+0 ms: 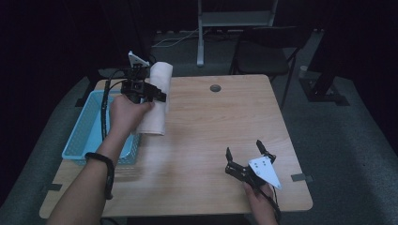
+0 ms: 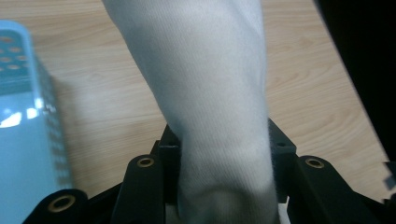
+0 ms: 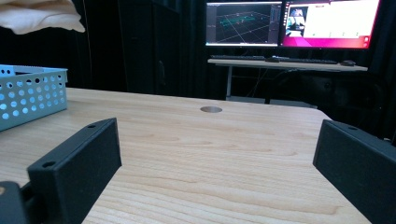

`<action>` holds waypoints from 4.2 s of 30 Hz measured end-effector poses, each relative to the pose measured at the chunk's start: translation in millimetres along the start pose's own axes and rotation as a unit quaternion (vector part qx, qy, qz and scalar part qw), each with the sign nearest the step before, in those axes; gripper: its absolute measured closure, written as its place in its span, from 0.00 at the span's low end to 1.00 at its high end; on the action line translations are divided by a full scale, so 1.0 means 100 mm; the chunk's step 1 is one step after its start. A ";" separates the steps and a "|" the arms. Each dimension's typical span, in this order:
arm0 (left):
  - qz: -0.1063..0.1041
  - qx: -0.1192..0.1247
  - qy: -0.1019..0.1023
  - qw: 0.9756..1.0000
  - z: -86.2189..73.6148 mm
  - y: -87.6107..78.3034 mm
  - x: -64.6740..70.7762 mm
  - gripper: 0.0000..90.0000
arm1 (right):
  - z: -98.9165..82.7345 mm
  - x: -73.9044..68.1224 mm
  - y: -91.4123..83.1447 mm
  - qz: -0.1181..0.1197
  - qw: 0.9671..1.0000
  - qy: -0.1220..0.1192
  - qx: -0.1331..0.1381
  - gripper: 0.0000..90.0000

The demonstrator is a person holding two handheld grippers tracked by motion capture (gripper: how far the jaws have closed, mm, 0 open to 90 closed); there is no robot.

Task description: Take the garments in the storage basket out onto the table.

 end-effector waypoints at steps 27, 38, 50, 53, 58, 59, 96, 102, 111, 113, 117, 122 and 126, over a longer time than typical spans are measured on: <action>-0.011 0.004 0.011 1.000 0.03 0.19 0.21 0.68 | 0.00 0.00 0.00 0.001 1.000 -0.003 0.001 0.00; -0.012 -0.002 0.000 1.000 -0.02 0.37 0.12 0.68 | 0.00 0.00 0.00 0.001 1.000 -0.002 0.001 0.00; -0.021 -0.019 -0.019 0.999 -0.12 0.63 -0.03 0.68 | 0.00 -0.01 0.00 0.003 1.000 -0.005 0.001 0.00; -0.024 -0.021 -0.021 0.999 -0.13 0.69 -0.04 0.68 | 0.00 -0.01 -0.01 0.003 1.000 -0.005 0.001 0.00; -0.037 -0.022 -0.034 0.999 -0.16 0.76 -0.10 0.67 | 0.00 -0.01 0.00 0.003 1.000 -0.005 0.002 0.00; -0.039 -0.021 -0.040 0.998 -0.17 0.77 -0.12 0.67 | 0.00 -0.01 0.00 0.003 1.000 -0.005 0.002 0.00; -0.042 -0.060 -0.067 0.995 -0.47 1.50 -0.34 0.67 | 0.00 -0.01 0.00 0.008 1.000 -0.007 0.002 0.00; -0.045 -0.055 -0.073 0.995 -0.50 1.58 -0.37 0.67 | 0.00 -0.02 0.00 0.008 1.000 -0.007 0.002 0.00; -0.053 -0.050 -0.076 0.994 -0.58 1.70 -0.40 0.67 | 0.00 -0.02 0.00 0.007 1.000 -0.007 0.002 0.00; -0.059 -0.044 -0.079 0.994 -0.60 1.71 -0.41 0.67 | 0.00 -0.02 0.00 0.007 1.000 -0.007 0.002 0.00; -0.060 -0.039 -0.077 0.994 -0.61 1.72 -0.41 0.67 | 0.00 -0.02 0.00 0.008 1.000 -0.007 0.003 0.00; -0.061 -0.016 -0.063 0.996 -0.67 1.73 -0.42 0.66 | 0.00 -0.02 0.00 0.008 1.000 -0.008 0.002 0.00; -0.063 -0.004 -0.060 0.996 -0.70 1.73 -0.42 0.65 | 0.00 -0.02 -0.01 0.007 1.000 -0.009 0.003 0.00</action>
Point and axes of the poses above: each handheld gripper's, and its own axes: y roughly forward along the jaws, z roughly out of its top, x roughly to its right, the point moved 2 cm from there along y, roughly forward along the jaws, and after that the axes turned 11 degrees about -z, right-handed, at the moved point
